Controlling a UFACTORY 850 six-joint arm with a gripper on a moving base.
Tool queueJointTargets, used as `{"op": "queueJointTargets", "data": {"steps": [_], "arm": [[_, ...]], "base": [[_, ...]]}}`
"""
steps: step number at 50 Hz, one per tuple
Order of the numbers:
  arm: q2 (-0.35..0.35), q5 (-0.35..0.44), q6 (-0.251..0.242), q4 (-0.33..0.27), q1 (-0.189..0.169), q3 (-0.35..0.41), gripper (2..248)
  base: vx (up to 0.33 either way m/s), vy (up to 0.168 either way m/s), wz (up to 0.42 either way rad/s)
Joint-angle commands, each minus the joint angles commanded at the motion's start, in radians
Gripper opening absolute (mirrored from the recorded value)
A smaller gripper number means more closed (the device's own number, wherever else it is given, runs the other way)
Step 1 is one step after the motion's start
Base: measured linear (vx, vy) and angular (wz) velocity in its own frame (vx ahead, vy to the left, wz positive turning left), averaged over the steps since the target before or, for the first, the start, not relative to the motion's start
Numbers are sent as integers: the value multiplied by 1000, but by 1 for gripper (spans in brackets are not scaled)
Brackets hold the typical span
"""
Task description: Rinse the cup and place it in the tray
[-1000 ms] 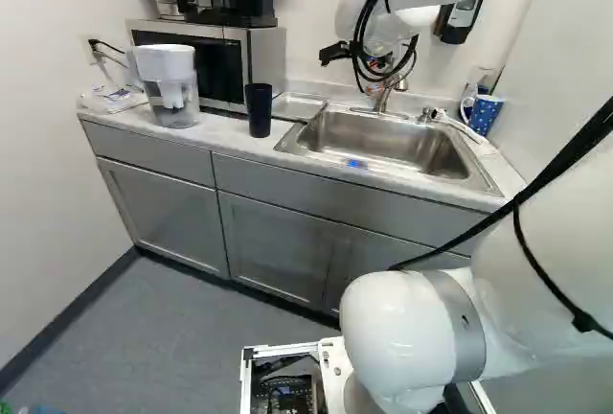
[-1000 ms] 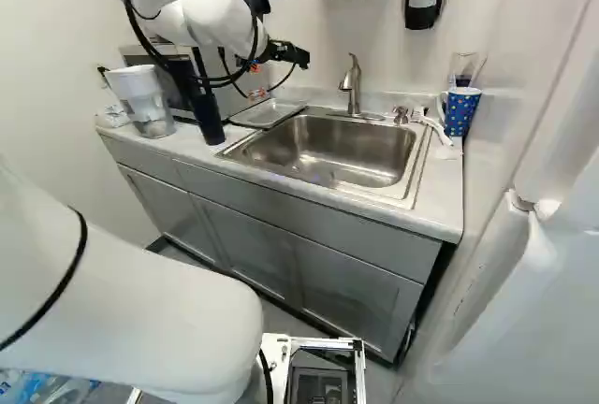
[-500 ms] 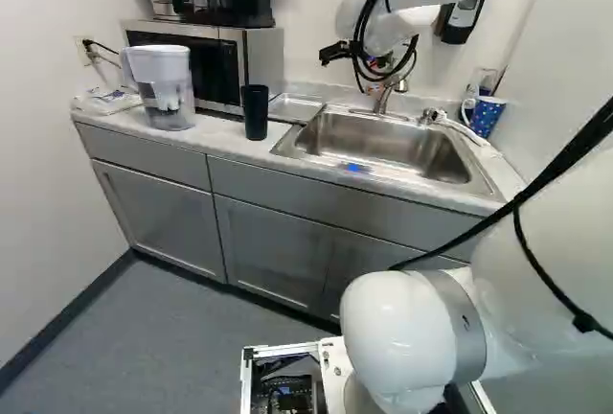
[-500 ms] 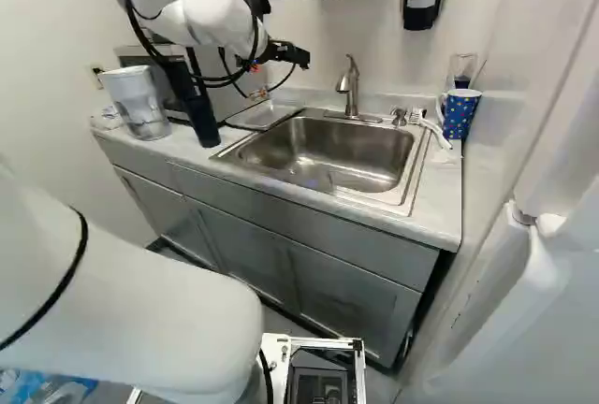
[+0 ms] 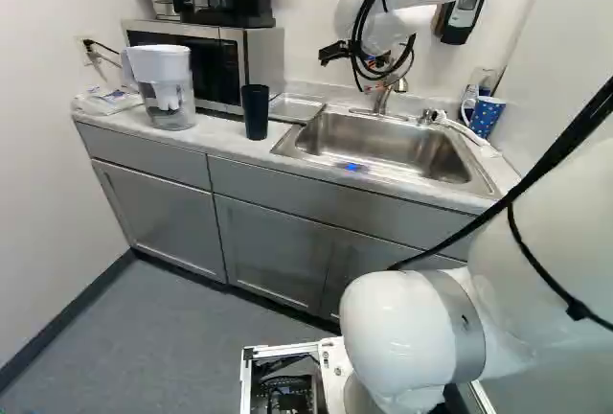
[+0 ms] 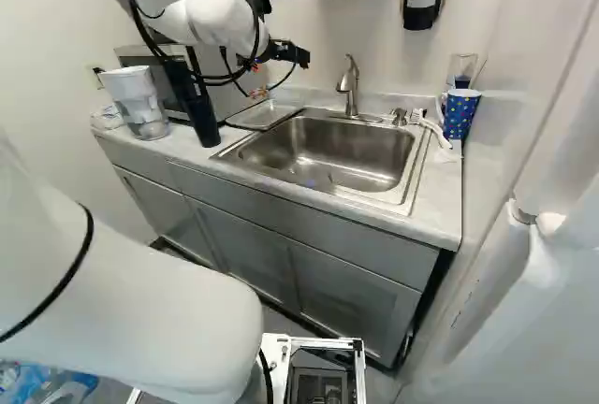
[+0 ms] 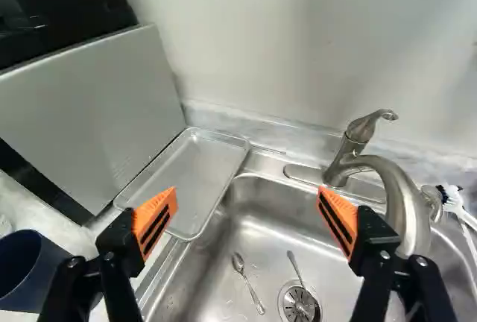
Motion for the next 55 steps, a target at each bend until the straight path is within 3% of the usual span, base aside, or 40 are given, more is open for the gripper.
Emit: {"op": "queueJointTargets", "data": {"steps": [55], "arm": [[-208, 0, 0, 0, -54, -193, 247]], "base": [[0, 0, 0]]}}
